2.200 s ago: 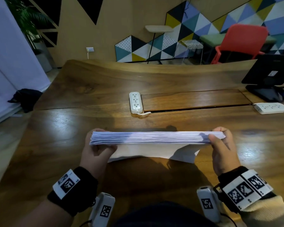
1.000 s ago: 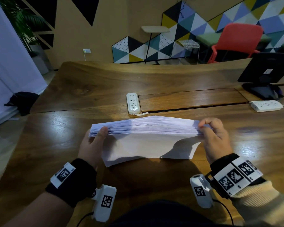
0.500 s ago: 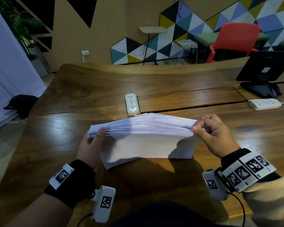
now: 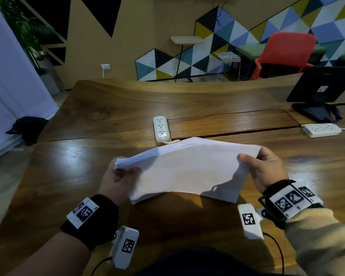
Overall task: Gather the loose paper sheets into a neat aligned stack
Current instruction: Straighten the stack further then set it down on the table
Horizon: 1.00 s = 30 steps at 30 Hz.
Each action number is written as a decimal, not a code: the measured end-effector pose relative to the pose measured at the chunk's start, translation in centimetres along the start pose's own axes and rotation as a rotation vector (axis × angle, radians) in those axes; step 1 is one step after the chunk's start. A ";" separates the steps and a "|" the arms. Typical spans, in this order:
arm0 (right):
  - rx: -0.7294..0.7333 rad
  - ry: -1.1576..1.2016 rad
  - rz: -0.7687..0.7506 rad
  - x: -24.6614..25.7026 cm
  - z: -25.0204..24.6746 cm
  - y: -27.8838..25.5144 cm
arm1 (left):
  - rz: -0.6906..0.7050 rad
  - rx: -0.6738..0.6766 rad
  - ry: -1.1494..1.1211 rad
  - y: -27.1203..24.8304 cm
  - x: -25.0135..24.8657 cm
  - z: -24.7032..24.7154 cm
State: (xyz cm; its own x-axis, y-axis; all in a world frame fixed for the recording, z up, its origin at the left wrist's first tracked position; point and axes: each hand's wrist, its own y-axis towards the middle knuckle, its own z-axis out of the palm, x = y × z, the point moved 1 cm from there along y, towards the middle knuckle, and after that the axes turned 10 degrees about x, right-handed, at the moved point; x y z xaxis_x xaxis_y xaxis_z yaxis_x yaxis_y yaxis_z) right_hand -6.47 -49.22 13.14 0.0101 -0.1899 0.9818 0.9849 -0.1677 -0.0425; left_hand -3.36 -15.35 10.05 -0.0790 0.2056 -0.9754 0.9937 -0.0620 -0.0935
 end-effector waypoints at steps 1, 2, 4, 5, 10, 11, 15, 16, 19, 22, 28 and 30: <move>-0.006 0.059 -0.008 0.0 0.3 0.0 | 0.023 -0.013 -0.005 -0.2 -0.3 0.4; 0.007 0.084 -0.040 0.3 0.7 -0.1 | 0.054 -0.027 -0.011 -0.5 -0.9 0.6; 0.027 0.115 -0.139 1.6 1.7 -0.3 | 0.129 -0.072 -0.027 -1.6 -2.7 0.9; 0.040 0.134 -0.205 2.5 2.0 -0.6 | 0.180 -0.103 -0.041 -2.0 -3.6 0.9; -0.002 0.002 -0.276 4.3 1.8 -1.8 | 0.298 -0.084 -0.030 -3.1 -4.4 0.3; -0.038 -0.099 -0.202 3.5 1.6 -1.9 | 0.274 -0.069 0.026 -2.9 -3.5 0.2; -0.236 -0.922 -0.031 1.9 2.2 -2.5 | 0.130 -0.027 0.041 -2.2 -0.9 0.7; -0.243 -1.122 -0.081 2.3 2.9 -2.8 | 0.139 -0.004 0.047 -2.0 -0.9 1.0; -0.039 -1.491 -0.331 3.3 6.3 -3.4 | 0.275 0.024 0.159 -2.0 -2.6 2.0; 0.261 -1.590 -0.381 3.4 9.5 -3.1 | 0.523 0.092 0.344 -2.2 -5.7 3.2; 0.294 -1.282 -0.497 5.6 9.4 -2.5 | 0.532 0.220 0.420 -2.1 -8.0 2.5; 0.242 -1.103 -0.481 7.0 8.2 -2.4 | 0.447 0.238 0.526 -1.8 -7.6 1.2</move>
State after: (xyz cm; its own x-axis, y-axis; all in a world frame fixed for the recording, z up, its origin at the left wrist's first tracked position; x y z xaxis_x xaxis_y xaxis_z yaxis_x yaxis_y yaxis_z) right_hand -7.32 -42.28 21.66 -0.3381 0.7819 0.5237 0.9341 0.2113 0.2877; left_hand -4.68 -17.99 17.37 0.4389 0.5488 -0.7115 0.8728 -0.4485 0.1924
